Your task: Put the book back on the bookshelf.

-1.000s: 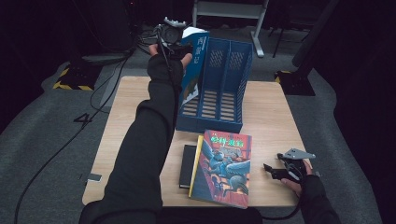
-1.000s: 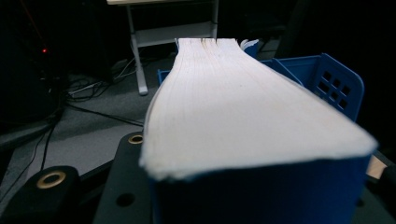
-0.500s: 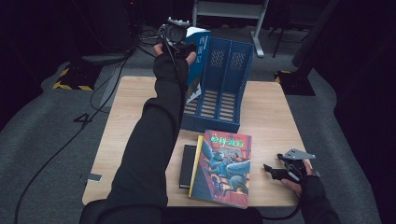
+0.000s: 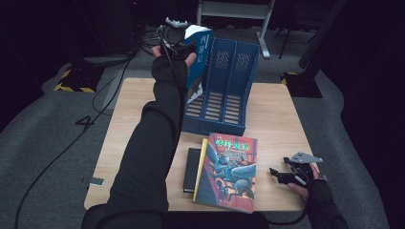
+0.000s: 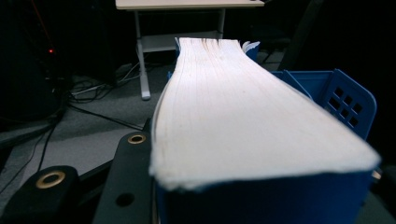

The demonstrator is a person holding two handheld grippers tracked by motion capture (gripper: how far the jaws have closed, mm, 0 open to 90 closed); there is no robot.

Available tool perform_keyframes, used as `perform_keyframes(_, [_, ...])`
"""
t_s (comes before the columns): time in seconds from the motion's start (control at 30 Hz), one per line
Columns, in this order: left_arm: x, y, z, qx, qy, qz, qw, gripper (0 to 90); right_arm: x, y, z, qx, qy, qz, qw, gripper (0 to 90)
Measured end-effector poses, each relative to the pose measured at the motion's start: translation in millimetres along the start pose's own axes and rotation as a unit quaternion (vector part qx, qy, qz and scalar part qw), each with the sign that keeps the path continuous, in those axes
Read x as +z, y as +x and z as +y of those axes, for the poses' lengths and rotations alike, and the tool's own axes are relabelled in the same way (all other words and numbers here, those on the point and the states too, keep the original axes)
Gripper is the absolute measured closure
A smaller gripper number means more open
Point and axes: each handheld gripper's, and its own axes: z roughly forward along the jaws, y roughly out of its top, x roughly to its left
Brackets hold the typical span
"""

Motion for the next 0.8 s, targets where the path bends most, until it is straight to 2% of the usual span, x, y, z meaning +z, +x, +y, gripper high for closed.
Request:
perform_keyframes(0.17, [13.4, -0.3, -13.6, -0.005, 0.010, -0.007, 0.9999, 60.4, 0.0, 0.2, 0.0, 0.001, 0.000, -0.001, 1.0000, 19.9])
perform_keyframes(0.33, [23.4, -3.2, -21.8, 0.013, 0.010, -0.002, 0.9999, 60.4, -0.1, 0.2, -0.1, 0.000, 0.000, -0.001, 1.0000, 19.9])
perform_keyframes(0.47, [28.7, -1.9, -26.3, 0.015, 0.001, -0.001, 0.9999, 60.3, -0.6, 0.6, -0.7, -0.001, -0.001, -0.002, 1.0000, 19.9])
perform_keyframes(0.53, [31.6, -1.1, -28.8, 0.007, -0.007, -0.006, 0.9999, 60.3, -0.7, 0.3, -0.7, 0.000, 0.000, -0.001, 1.0000, 19.9])
perform_keyframes(0.6, [34.6, -0.9, -31.7, -0.010, -0.024, -0.008, 0.9996, 60.3, -0.7, 0.3, -0.7, 0.000, -0.001, -0.001, 1.0000, 19.9])
perform_keyframes(0.8, [43.8, -5.2, -32.9, -0.002, -0.035, -0.003, 0.9994, 60.3, -0.5, 0.1, -0.6, 0.001, 0.000, -0.002, 1.0000, 19.7])
